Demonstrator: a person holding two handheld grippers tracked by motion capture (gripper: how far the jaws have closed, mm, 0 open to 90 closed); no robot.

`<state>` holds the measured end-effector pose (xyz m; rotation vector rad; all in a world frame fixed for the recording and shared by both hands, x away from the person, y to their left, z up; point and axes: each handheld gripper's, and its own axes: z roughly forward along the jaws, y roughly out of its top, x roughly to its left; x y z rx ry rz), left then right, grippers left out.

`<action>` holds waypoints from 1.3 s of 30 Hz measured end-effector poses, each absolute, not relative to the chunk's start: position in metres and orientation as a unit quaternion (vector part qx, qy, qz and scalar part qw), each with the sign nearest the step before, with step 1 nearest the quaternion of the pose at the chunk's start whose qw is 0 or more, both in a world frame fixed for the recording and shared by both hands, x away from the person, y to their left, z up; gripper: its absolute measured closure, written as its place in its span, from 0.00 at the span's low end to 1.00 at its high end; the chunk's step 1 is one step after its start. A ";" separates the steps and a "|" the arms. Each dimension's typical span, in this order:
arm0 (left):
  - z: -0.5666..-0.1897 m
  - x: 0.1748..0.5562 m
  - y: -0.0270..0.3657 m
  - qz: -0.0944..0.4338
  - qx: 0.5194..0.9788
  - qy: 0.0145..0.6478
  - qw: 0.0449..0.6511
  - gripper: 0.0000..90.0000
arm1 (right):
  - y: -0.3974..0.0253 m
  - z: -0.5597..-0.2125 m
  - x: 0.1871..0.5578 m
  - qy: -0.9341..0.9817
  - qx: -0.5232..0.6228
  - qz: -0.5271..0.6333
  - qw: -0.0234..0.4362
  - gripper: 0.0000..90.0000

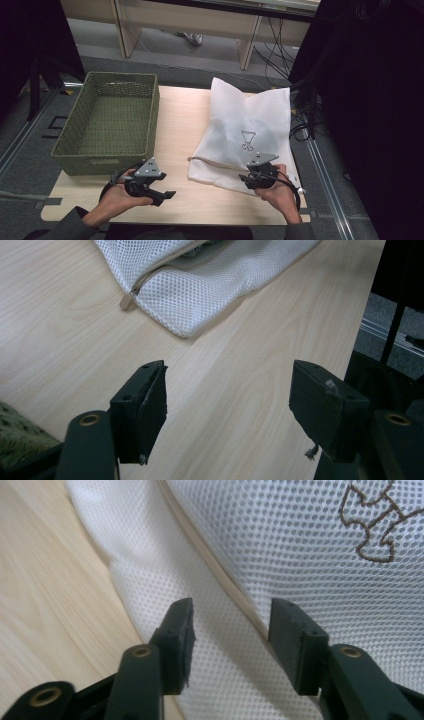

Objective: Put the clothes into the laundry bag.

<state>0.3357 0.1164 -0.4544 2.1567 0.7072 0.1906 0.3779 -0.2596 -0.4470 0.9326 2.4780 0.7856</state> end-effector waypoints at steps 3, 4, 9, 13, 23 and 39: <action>-0.453 0.334 0.120 0.079 0.856 0.282 0.426 0.33 | -0.259 -0.446 0.376 0.877 0.326 0.303 0.182 0.56; -0.452 0.334 0.123 0.087 0.858 0.274 0.425 0.33 | -0.258 -0.445 0.374 0.873 0.335 0.304 0.182 0.55; -0.450 0.331 0.129 0.087 0.847 0.291 0.436 0.32 | -0.259 -0.442 0.372 0.859 0.352 0.321 0.190 0.53; -0.447 0.329 0.136 0.092 0.840 0.297 0.446 0.31 | -0.263 -0.441 0.371 0.846 0.367 0.335 0.194 0.52; -0.447 0.324 0.153 0.112 0.826 0.312 0.455 0.25 | -0.267 -0.437 0.370 0.812 0.389 0.397 0.180 0.48; -0.450 0.317 0.165 0.131 0.828 0.308 0.451 0.18 | -0.255 -0.436 0.351 0.806 0.376 0.430 0.156 0.43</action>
